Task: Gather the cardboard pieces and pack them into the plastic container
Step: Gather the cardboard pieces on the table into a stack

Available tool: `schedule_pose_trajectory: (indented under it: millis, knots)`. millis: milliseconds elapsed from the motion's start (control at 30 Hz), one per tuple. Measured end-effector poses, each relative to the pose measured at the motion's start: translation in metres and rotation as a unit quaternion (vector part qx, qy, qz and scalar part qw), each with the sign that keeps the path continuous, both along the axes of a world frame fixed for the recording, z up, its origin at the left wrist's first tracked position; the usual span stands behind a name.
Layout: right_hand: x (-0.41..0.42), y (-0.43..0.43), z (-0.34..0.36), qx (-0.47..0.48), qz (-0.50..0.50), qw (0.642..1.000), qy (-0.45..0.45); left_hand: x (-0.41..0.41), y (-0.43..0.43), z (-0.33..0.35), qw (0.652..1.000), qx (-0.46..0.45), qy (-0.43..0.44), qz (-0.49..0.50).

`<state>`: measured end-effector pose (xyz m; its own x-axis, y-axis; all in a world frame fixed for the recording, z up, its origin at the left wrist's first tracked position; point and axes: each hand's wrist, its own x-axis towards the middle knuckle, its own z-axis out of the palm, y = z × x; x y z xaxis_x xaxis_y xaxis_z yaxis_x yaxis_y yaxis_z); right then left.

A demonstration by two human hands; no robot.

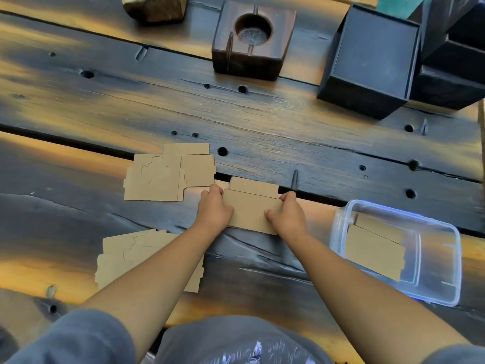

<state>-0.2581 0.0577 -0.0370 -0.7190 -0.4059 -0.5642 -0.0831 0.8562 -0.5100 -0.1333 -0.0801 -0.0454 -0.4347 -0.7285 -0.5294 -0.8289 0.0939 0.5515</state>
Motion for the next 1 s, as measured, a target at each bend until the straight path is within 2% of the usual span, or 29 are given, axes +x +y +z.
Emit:
schedule_pose_trajectory:
  millis: [233, 533, 767, 1000]
  knots:
    - [-0.005, 0.002, 0.005, 0.012, -0.008, 0.999, 0.029, 0.003, 0.003, -0.002, 1.000, -0.014, -0.007, 0.008]
    - [0.002, -0.003, -0.004, 0.010, -0.094, 0.993, -0.075, 0.003, 0.001, 0.002, 0.994, 0.082, -0.014, 0.078]
    - [0.017, -0.025, 0.001, -0.004, -0.039, 0.997, -0.067, 0.033, -0.020, 0.012, 0.991, 0.078, 0.018, 0.104]
    - [0.049, -0.094, 0.019, -0.031, 0.027, 0.998, -0.052, 0.076, -0.075, 0.024, 0.988, 0.046, 0.039, 0.145]
